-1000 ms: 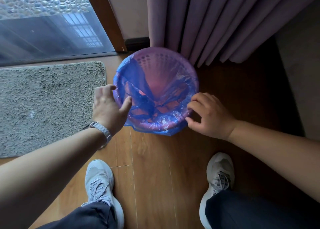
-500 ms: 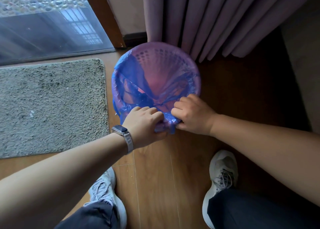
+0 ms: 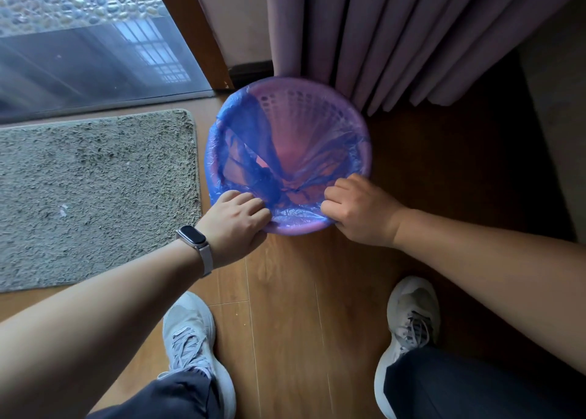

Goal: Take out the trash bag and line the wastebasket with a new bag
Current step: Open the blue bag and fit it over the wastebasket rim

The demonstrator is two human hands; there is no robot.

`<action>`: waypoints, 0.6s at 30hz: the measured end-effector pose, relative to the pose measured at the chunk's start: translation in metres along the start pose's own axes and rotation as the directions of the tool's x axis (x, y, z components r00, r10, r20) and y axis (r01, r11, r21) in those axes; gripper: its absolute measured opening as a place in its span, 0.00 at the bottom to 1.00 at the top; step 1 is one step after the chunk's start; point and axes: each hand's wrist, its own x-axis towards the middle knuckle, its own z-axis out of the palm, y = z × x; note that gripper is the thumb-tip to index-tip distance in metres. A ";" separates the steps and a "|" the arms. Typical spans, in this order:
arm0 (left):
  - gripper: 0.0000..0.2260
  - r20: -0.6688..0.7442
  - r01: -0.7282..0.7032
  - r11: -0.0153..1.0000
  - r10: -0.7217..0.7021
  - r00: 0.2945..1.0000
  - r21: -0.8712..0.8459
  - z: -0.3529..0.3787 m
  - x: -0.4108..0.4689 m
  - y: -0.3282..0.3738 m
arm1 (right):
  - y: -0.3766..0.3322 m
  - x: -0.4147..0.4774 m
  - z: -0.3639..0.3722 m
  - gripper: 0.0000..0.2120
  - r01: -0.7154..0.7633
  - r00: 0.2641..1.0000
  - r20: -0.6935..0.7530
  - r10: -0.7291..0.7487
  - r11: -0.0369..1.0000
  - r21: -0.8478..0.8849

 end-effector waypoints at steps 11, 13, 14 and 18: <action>0.06 -0.060 0.018 0.999 -0.021 0.998 -0.043 0.005 0.000 -0.008 | -0.001 0.001 0.000 0.08 -0.055 0.998 0.024 0.056 0.998 -0.031; 0.05 -0.049 0.009 1.000 -0.010 0.999 -0.024 0.003 -0.003 -0.006 | -0.003 0.000 -0.003 0.05 -0.059 0.997 0.048 0.060 0.998 -0.025; 0.05 -0.035 0.001 1.000 -0.001 0.999 -0.012 0.002 -0.004 -0.006 | -0.004 0.000 -0.004 0.06 -0.058 0.996 0.072 0.060 0.998 -0.028; 0.16 0.037 -0.028 0.998 0.030 0.999 -0.056 -0.013 -0.004 -0.004 | -0.011 -0.004 -0.015 0.09 -0.079 0.977 0.198 0.084 0.996 -0.034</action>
